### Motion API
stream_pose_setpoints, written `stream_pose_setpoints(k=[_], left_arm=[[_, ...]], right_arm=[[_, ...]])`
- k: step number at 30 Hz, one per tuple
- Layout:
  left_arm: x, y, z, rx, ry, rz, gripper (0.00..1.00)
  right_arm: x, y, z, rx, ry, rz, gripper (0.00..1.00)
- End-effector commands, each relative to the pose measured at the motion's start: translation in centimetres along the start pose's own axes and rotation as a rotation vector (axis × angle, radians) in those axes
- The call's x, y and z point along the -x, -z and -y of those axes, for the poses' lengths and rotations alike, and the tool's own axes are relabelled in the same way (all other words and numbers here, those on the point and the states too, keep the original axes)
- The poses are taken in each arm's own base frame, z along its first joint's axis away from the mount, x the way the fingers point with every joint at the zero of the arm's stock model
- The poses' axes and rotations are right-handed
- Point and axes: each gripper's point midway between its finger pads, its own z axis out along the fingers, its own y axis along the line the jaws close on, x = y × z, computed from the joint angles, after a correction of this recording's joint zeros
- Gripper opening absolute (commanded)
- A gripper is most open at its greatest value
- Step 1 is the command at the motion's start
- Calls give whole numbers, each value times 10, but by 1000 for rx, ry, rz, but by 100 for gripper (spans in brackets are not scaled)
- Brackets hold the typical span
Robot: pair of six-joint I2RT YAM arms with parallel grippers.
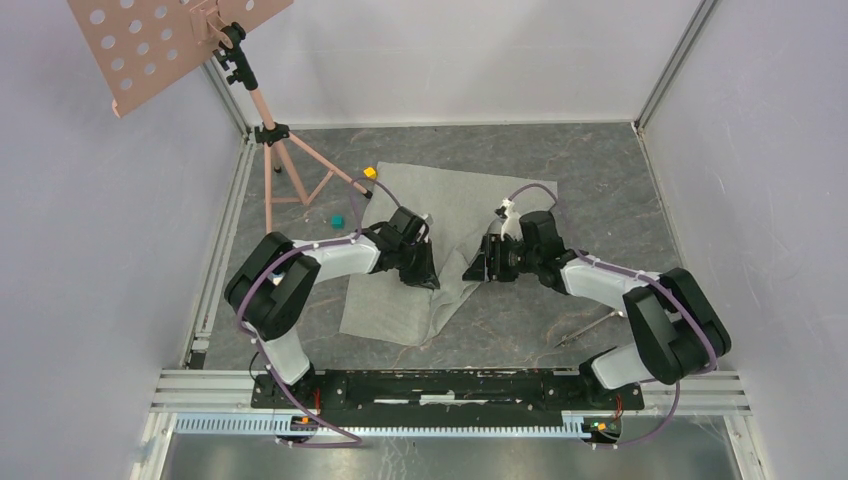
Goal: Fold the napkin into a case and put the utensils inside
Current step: Flatten out the crumpled napkin at the center of the board.
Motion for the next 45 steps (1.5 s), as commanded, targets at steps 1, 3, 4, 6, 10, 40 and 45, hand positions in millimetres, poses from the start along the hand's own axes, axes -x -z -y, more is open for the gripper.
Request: stream_pose_setpoints(k=[1,3,4,6,10,40,45], left_arm=[[8,10,14,-59,6,37,18],[8,12,16,-65,6,39,18],[8,13,16,-67,4,39,18],[8,14,18,-73,0,38,18],[7,17,19,-82,-7,41,18],[19,84,38,-104,-69,203,91],[16,84,34,-101,-62,209,93]], right_arm=[[3,-9,-8,21,56,10,62],[0,-12,-5,2,66,3,63],[-1,-12,-2,-12,70,1,63],[-1,-13,0,-25,74,1,62],[-3,-15,-1,-20,70,-8,39],[-46,124,27,-588,148,91,67],[-53,111,35,-576,196,32,54]])
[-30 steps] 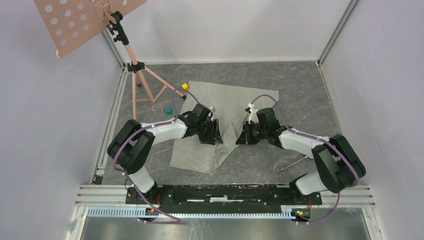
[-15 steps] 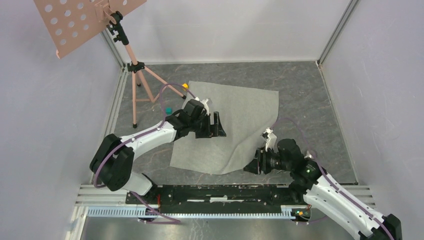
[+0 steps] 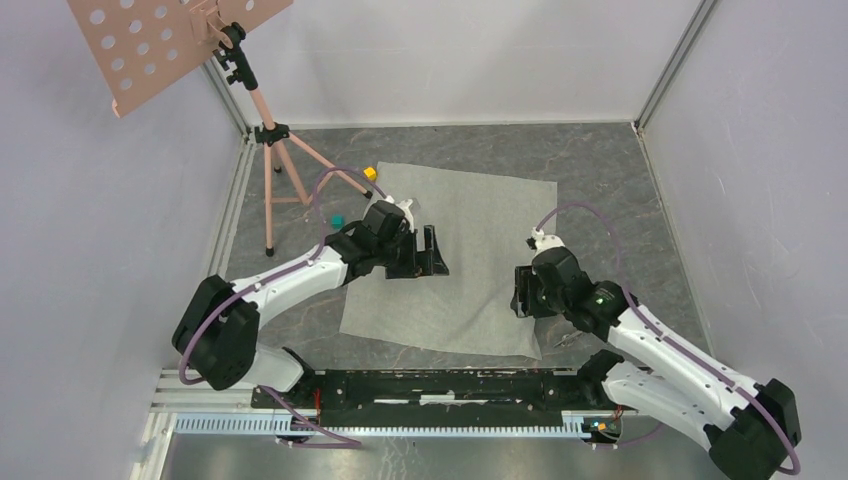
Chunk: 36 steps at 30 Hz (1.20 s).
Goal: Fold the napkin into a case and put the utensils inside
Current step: Flatten out the crumpled napkin at the center of the board, then flatten the napkin at the center of the board.
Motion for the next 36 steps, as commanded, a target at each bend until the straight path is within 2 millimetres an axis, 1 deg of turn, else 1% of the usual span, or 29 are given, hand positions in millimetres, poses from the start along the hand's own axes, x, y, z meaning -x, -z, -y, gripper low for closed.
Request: stream_pose_setpoints(k=[1,3,5,8,9,11,13,16,19,21,23,24,27,28,30,31,33,34,36], left_arm=[[0,5,-2,1,-12,27,94],[0,1,-3,8,-9,20,95],[0,-3,-3,6,-5,16,95],[1,-5,-5,11,-2,20,96],[1,-5,-6,16,-1,21,96],[1,-5,-8,24,0,26,96],[1,-4,-10,33,1,29,96],[0,-5,-15,52,4,29,96],[2,-4,-21,83,12,53,97],[5,-3,-23,92,15,68,98],[7,-1,-25,106,17,78,99],[7,0,-27,113,21,83,99],[9,-4,-31,124,26,85,100],[10,-5,-32,127,29,82,100],[9,-9,-32,127,34,69,100],[9,-11,-32,127,39,63,100],[10,-13,-31,124,44,62,100],[12,-14,-31,126,47,66,100],[20,-16,-29,129,62,81,100]], right_arm=[[-6,-14,9,-30,101,-33,52],[-12,-25,5,-8,128,-71,52],[-17,-36,-5,46,143,-101,53],[-24,-51,-34,186,177,-155,54],[-22,-53,-46,222,206,-156,55],[-12,-57,-66,277,238,-137,61],[-5,-63,-80,322,238,-119,66],[-3,-77,-89,348,228,-129,71],[0,-91,-91,326,224,-162,72],[16,-90,-94,306,244,-137,72],[38,-85,-81,218,258,-80,73],[49,-82,-69,170,247,-54,75],[80,-75,-31,122,117,8,73],[88,-74,-22,126,86,30,71],[101,-74,0,100,49,47,70],[104,-75,11,70,46,40,70],[117,-78,33,8,32,47,70],[125,-81,40,-7,26,62,70],[141,-90,63,-63,-5,93,69]])
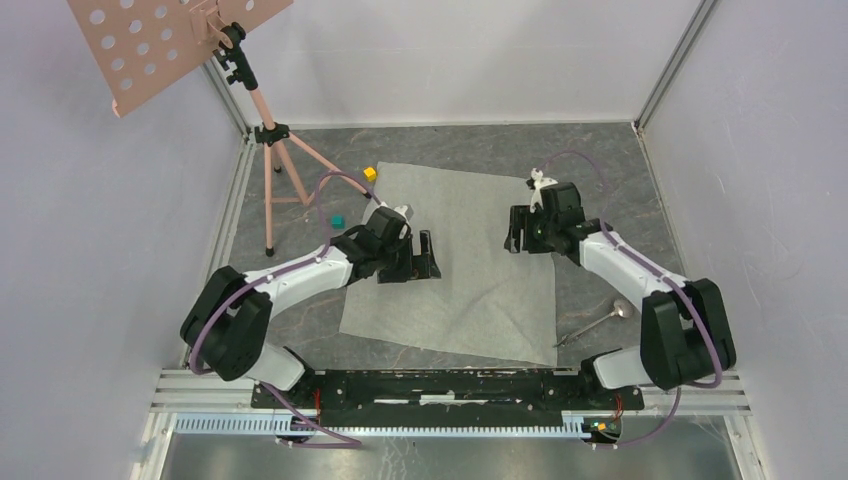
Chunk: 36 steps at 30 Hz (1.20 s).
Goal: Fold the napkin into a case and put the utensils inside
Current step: Flatten the napkin at the center of the board.
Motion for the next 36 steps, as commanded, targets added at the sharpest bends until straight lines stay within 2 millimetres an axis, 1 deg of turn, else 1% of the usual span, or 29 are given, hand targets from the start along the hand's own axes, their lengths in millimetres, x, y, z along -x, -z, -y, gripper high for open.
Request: stream_pose_setpoints(k=[1,2,3,4,5,6,9,13,15,17,20,22,24,27,28,29,30,32,36], left_arm=[[31,-3,12,-15,52,70,100],[38,-4,15,-26,67,74,100],[44,-5,17,-35,96,80,100],[54,-5,23,-64,118,97,100],[65,-3,29,-93,141,123,100],[77,-1,35,-127,156,161,100],[111,-2,45,-153,215,231,100],[148,-16,62,-179,230,246,100],[166,-29,63,-165,228,248,100],[186,-41,58,-148,239,262,100],[211,-63,43,-129,262,275,100],[228,-75,40,-128,237,284,100],[238,-90,34,-91,184,258,100],[255,-104,27,-43,125,237,100],[256,-111,20,-26,128,222,100],[260,-115,14,-17,134,221,100],[263,-118,9,-14,147,223,100],[267,-125,-2,-28,177,227,100],[273,-146,-22,-48,214,208,100]], right_arm=[[44,-15,35,-92,7,75,68],[55,-19,42,-109,7,87,64],[62,-27,49,-126,4,86,57],[73,-33,54,-129,5,92,53],[81,-40,59,-134,7,89,51],[93,-45,68,-159,4,100,51],[110,-64,92,-217,0,92,51],[116,-91,110,-221,-33,72,52],[117,-104,116,-208,-52,62,52],[118,-115,125,-211,-81,53,52],[115,-128,140,-226,-115,41,52],[113,-134,156,-265,-136,17,52],[115,-137,172,-293,-156,9,52],[125,-145,175,-279,-138,29,53],[131,-147,177,-280,-125,37,53],[132,-146,195,-307,-145,34,53],[137,-147,198,-311,-143,37,53],[140,-154,199,-293,-135,33,53],[152,-163,187,-203,-111,56,54]])
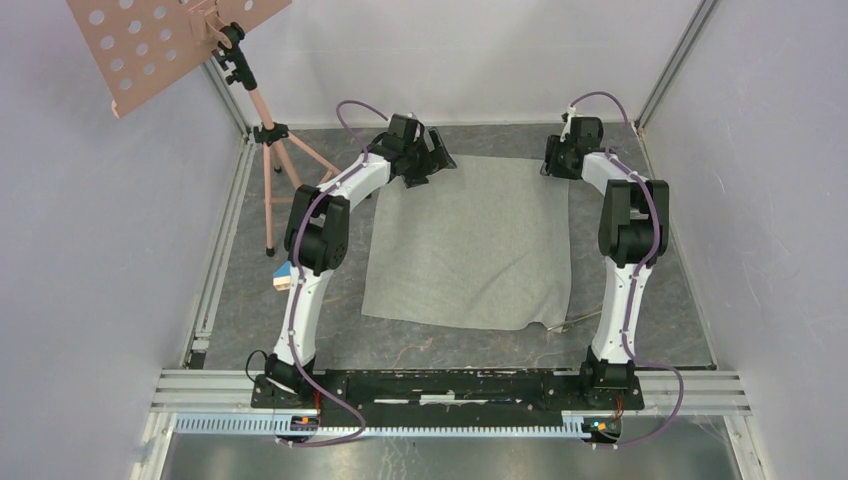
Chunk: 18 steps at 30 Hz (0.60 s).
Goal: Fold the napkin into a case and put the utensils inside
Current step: Flatten the napkin at the center of the board.
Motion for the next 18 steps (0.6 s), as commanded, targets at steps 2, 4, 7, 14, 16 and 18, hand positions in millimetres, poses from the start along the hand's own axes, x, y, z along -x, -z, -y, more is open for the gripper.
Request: stream_pose_setpoints(k=[2,4,7,14,16,18], left_arm=[[15,-25,-25,-17,11,-31,100],[19,-34,-34,-27,32,-40,100],[26,-44,-46,-49,69,-61,100],[43,-27,-4,-204,60,-72,100],[42,-9,24,-245,23,-69,100],[37,11,48,-269,-7,-71,100]], right_arm=[[-16,-12,-7,79,31,-65,56],[-7,-6,-14,103,38,-66,59],[3,19,-22,109,45,-71,62],[-33,116,-19,40,21,-81,67],[-65,144,-18,41,-16,-102,67],[-102,168,-20,60,-41,-138,65]])
